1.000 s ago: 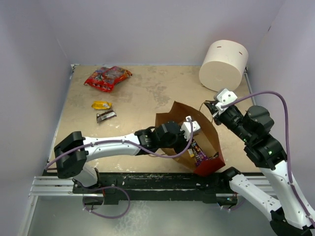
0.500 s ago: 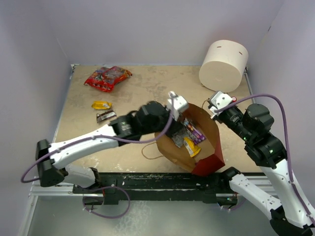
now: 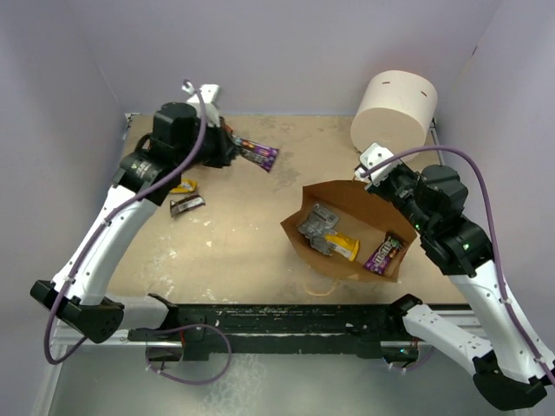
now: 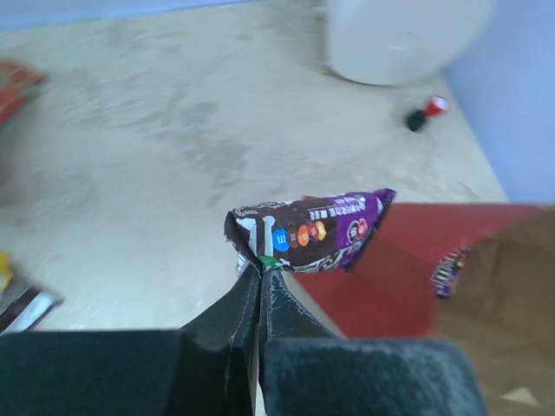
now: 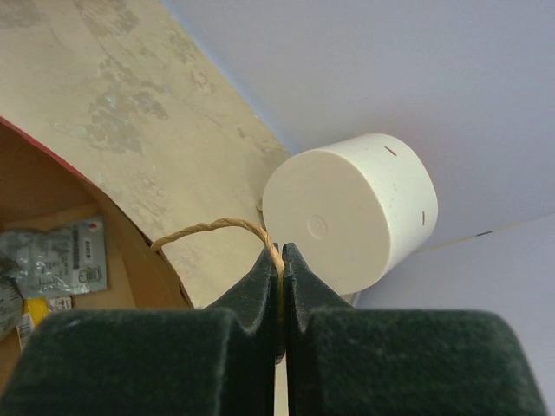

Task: Take the snacks out of the paper bag
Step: Place the snack at the center of the board.

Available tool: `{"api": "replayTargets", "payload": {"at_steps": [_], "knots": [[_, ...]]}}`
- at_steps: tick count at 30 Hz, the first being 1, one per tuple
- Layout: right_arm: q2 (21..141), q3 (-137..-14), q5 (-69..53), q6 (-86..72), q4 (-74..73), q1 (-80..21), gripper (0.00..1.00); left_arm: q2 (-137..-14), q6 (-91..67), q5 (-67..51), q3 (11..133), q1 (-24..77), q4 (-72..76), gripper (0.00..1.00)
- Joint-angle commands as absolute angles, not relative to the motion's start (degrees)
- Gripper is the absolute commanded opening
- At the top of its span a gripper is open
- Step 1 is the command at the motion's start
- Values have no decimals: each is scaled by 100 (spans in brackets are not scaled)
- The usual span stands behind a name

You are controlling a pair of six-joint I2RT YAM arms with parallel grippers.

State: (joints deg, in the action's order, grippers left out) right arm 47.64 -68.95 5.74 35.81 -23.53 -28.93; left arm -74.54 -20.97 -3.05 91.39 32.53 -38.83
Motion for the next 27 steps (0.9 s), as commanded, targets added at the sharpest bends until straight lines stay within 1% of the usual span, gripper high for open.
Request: {"api": "replayTargets", "payload": {"at_steps": [1, 4, 8, 10, 14, 16, 22, 27], "knots": [[4661, -7203, 535, 3811, -2050, -2900, 0, -7412, -2828, -452, 9100, 2111, -4439, 0], [4588, -7190, -50, 3667, -2125, -2900, 0, -7478, -3216, -840, 8642, 1353, -4506, 0], [4458, -6983, -431, 3507, -2118, -2900, 0, -7588, -3694, -1194, 7930, 1086, -4528, 0], [4400, -6877, -486, 3442, -2072, -2900, 0, -7540, -3794, -1117, 7431, 1042, -4391, 0], [4392, -6819, -621, 3275, -1951, -2900, 0, -7504, -3889, -1272, 6410, 510, -3996, 0], [4405, -6835, -721, 3197, -1919, -2900, 0, -7598, -3847, -1597, 6106, 218, -3732, 0], [4378, -6876, -911, 3034, -1931, -2900, 0, -8355, -3342, -1597, 6112, -286, -3746, 0], [4305, -6821, -954, 2958, -2009, -2900, 0, -9042, -2716, -1267, 6287, -699, -3786, 0]]}}
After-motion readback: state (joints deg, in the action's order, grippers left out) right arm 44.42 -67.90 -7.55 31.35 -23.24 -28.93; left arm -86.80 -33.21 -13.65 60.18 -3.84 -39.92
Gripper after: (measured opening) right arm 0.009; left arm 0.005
